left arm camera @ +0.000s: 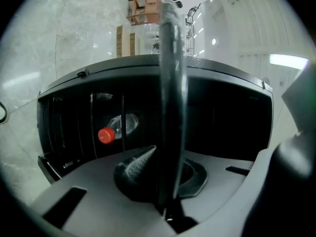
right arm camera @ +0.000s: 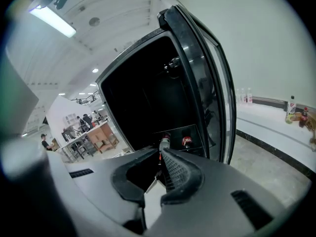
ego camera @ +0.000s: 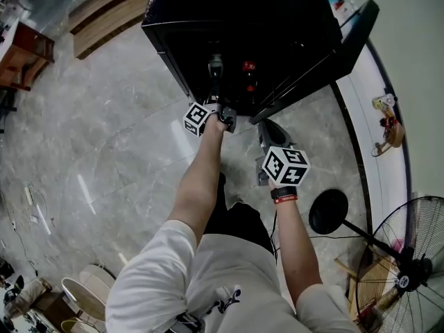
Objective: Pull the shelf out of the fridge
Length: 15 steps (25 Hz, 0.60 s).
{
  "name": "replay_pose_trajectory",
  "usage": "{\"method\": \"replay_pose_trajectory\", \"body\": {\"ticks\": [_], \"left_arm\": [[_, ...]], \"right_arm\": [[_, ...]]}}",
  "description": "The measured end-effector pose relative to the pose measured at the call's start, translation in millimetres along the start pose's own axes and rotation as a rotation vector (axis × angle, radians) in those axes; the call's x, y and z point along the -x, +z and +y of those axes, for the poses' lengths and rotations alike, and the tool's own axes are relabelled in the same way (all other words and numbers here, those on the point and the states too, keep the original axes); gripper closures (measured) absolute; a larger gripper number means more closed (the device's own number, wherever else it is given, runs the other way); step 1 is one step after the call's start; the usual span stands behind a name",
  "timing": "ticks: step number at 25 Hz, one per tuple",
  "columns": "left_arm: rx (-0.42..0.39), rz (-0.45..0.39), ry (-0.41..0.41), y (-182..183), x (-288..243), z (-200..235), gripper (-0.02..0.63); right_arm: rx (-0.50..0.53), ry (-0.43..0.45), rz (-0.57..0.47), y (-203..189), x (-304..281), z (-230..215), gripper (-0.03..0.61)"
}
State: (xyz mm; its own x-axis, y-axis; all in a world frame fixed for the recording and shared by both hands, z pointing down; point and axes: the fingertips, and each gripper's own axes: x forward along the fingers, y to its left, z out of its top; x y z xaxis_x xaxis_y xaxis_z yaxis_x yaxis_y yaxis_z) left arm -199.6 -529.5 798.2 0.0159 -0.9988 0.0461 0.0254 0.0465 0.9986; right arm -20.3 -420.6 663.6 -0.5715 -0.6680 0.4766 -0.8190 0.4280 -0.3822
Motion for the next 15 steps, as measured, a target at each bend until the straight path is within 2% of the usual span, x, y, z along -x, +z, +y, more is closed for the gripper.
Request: {"method": "replay_pose_trajectory", "body": {"ticks": [10, 15], "left_arm": [[0.019, -0.010, 0.003, -7.4, 19.9, -3.8, 0.581], [-0.007, -0.003, 0.014, -8.9, 29.3, -7.1, 0.584]], "right_arm": [[-0.003, 0.005, -0.001, 2.4, 9.5, 3.8, 0.552], [0.029, 0.013, 0.026, 2.8, 1.4, -0.2, 0.557]]}}
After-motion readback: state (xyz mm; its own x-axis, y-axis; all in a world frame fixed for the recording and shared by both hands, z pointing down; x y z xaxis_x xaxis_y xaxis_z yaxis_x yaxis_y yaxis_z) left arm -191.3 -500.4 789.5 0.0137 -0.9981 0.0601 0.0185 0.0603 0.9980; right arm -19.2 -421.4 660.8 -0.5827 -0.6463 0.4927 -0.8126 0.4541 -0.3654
